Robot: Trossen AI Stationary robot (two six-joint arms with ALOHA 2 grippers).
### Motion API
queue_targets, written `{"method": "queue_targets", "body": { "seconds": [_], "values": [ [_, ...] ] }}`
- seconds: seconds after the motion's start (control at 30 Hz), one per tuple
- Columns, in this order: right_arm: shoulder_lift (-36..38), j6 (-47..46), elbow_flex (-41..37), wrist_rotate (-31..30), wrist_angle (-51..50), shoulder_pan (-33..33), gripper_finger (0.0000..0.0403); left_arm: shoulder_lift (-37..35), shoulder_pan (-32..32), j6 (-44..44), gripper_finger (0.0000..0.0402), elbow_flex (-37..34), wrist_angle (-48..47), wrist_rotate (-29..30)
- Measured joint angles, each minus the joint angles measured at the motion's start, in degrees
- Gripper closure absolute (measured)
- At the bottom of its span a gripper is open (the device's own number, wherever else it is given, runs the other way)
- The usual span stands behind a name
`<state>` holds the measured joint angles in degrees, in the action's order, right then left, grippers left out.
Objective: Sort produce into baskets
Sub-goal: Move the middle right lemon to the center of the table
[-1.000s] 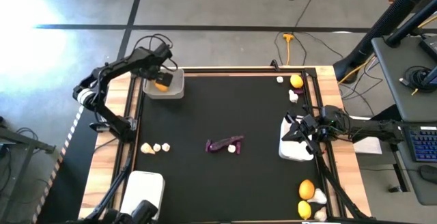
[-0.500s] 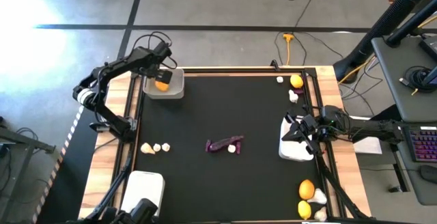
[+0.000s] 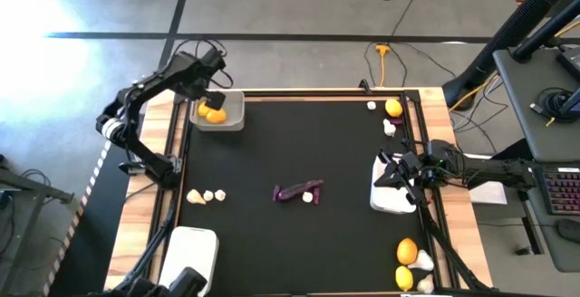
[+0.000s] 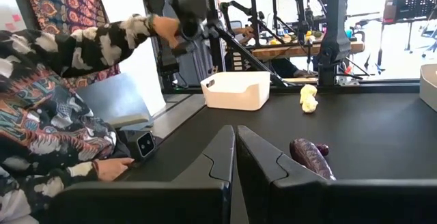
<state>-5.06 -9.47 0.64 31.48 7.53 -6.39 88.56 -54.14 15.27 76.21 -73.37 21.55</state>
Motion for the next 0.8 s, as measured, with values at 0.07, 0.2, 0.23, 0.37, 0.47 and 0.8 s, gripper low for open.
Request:
{"method": "queue_targets", "body": {
  "seconds": [0.07, 0.2, 0.23, 0.37, 0.47, 0.8],
  "values": [
    [0.0, 0.0, 0.0, 0.0, 0.0, 0.0, 0.0392, -2.0, 2.7, 0.2, 0.0103, 2.1, -2.2, -0.1],
    [0.0, 0.0, 0.0, 0.0, 0.0, 0.0, 0.0392, -8.0, 12.1, 1.5, 0.0106, 1.8, -0.4, -2.2],
    [0.0, 0.0, 0.0, 0.0, 0.0, 0.0, 0.0392, -9.8, 15.3, 2.0, 0.0106, 0.9, 0.8, -2.9],
    [0.0, 0.0, 0.0, 0.0, 0.0, 0.0, 0.0392, -17.6, 30.7, 0.1, 0.0107, -5.7, 8.2, -3.1],
    [0.0, 0.0, 0.0, 0.0, 0.0, 0.0, 0.0392, -23.9, 42.4, -0.8, 0.0107, -12.1, 15.0, -2.6],
    [0.0, 0.0, 0.0, 0.0, 0.0, 0.0, 0.0392, -34.2, 73.8, 12.3, 0.0107, -30.4, 42.6, 7.8]
  ]
}}
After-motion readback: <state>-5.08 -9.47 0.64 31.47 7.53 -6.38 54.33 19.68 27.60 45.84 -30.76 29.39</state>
